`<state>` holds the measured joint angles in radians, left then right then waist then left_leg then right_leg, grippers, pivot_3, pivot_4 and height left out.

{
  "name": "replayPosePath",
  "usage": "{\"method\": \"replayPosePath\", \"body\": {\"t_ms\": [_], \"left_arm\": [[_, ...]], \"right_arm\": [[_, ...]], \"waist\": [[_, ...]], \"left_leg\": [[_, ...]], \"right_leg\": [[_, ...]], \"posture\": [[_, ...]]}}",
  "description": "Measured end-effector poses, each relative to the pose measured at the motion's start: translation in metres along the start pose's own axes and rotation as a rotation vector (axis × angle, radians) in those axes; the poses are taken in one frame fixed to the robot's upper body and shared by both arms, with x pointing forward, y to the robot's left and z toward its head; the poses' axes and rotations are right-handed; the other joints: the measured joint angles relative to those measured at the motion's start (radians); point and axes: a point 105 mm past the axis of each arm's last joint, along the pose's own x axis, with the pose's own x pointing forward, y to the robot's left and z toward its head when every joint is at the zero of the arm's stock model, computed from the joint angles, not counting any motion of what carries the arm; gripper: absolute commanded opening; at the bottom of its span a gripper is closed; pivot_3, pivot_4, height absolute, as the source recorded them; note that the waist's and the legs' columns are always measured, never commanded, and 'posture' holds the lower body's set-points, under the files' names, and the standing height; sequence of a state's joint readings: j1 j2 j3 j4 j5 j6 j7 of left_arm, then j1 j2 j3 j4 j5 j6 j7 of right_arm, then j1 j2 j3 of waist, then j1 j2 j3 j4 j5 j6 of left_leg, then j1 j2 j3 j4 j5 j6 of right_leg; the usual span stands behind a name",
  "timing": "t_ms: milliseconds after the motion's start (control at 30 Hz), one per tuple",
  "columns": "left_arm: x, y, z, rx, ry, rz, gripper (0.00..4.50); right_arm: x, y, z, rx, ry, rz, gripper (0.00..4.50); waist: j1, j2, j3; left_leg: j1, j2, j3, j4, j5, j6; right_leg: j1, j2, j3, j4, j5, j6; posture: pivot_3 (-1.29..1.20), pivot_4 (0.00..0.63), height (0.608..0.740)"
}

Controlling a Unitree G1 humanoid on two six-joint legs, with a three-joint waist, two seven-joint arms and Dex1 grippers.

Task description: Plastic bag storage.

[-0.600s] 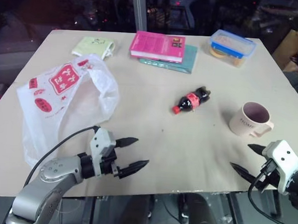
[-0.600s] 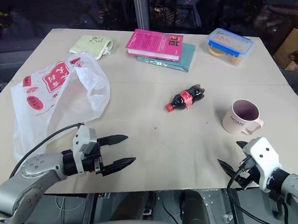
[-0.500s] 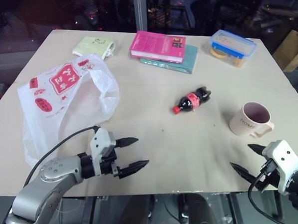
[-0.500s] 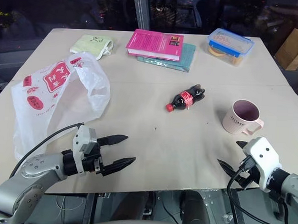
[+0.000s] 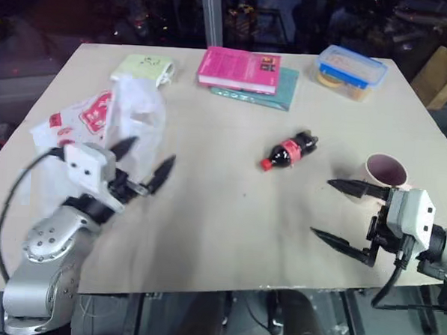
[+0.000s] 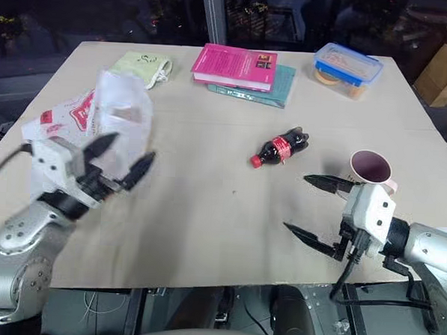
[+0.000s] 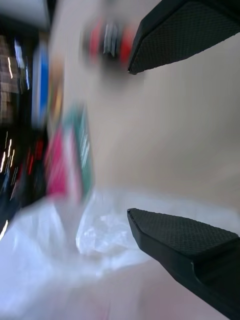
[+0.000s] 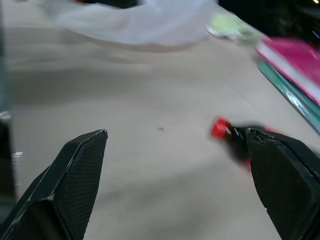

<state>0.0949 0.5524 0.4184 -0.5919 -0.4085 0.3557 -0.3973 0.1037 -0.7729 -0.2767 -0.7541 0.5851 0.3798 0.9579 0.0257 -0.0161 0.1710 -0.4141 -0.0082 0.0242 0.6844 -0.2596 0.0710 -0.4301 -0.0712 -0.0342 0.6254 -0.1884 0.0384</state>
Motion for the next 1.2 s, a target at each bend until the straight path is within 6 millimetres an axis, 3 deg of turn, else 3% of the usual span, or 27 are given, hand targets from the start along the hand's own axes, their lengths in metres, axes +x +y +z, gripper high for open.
{"method": "replayPosePath", "body": {"t_ms": [133, 367, 467, 600, 867, 967, 1100, 1200], "left_arm": [[-0.005, 0.02, 0.0, 0.155, 0.042, 0.078, 4.47], [-0.011, -0.003, 0.015, 0.253, -0.02, -0.122, 4.47], [-0.005, 0.015, 0.024, 0.291, -0.028, -0.05, 4.47], [-0.003, 0.046, 0.011, 0.374, 0.083, 0.052, 4.47], [0.002, 0.072, 0.003, 0.493, 0.185, 0.04, 4.47], [0.003, 0.06, 0.004, 0.373, 0.148, -0.053, 4.47], [-0.012, 0.039, 0.006, -0.007, 0.099, -0.205, 4.47], [-0.028, 0.041, 0.002, -0.055, 0.155, -0.238, 4.47]], "right_arm": [[0.003, -0.001, 0.0, -0.003, -0.013, 0.021, 4.5], [0.011, -0.001, -0.009, 0.004, -0.01, 0.031, 4.5], [0.012, -0.002, -0.011, -0.005, -0.007, 0.025, 4.5], [0.014, -0.001, -0.015, 0.0, -0.009, 0.02, 4.5], [0.017, 0.0, -0.015, 0.003, -0.014, 0.007, 4.5], [0.017, 0.0, -0.014, -0.005, -0.013, 0.001, 4.5], [0.017, 0.001, -0.014, -0.004, -0.01, -0.002, 4.5], [0.017, 0.002, -0.015, -0.01, -0.011, -0.001, 4.5]], "waist": [[-0.001, 0.0, 0.0], [0.001, 0.0, 0.0], [0.004, 0.0, 0.0], [-0.001, 0.0, 0.0], [-0.003, 0.0, 0.0], [-0.006, 0.0, 0.0], [-0.013, -0.001, 0.0], [-0.014, 0.0, 0.001]], "left_leg": [[0.0, 0.0, 0.0, 0.0, 0.0, 0.0], [0.0, 0.0, 0.0, 0.0, 0.0, -0.001], [0.0, 0.001, -0.001, 0.0, 0.0, -0.001], [0.0, 0.0, 0.001, 0.0, 0.0, -0.001], [0.0, 0.001, 0.0, 0.0, 0.0, -0.001], [0.0, 0.001, 0.0, 0.0, 0.0, -0.001], [-0.001, 0.001, -0.001, -0.001, 0.003, -0.006], [0.0, 0.001, 0.0, -0.001, 0.002, -0.006]], "right_leg": [[0.0, 0.0, -0.001, 0.0, 0.0, 0.0], [-0.001, -0.006, -0.001, 0.0, 0.0, 0.0], [0.0, -0.005, -0.002, 0.0, 0.0, 0.0], [0.0, 0.0, -0.003, 0.0, 0.0, 0.0], [-0.001, -0.004, -0.003, 0.0, 0.0, 0.0], [-0.001, -0.006, -0.003, 0.0, 0.0, 0.0], [-0.001, -0.007, -0.001, 0.0, 0.0, 0.0], [-0.001, -0.006, -0.002, 0.0, 0.0, 0.0]], "posture": [[0.0, 0.15, 0.74], [0.0, 0.15, 0.74], [0.0, 0.15, 0.74], [0.0, 0.15, 0.74], [0.0, 0.15, 0.74], [0.0, 0.15, 0.74], [0.0, 0.15, 0.74], [0.0, 0.15, 0.74]]}}
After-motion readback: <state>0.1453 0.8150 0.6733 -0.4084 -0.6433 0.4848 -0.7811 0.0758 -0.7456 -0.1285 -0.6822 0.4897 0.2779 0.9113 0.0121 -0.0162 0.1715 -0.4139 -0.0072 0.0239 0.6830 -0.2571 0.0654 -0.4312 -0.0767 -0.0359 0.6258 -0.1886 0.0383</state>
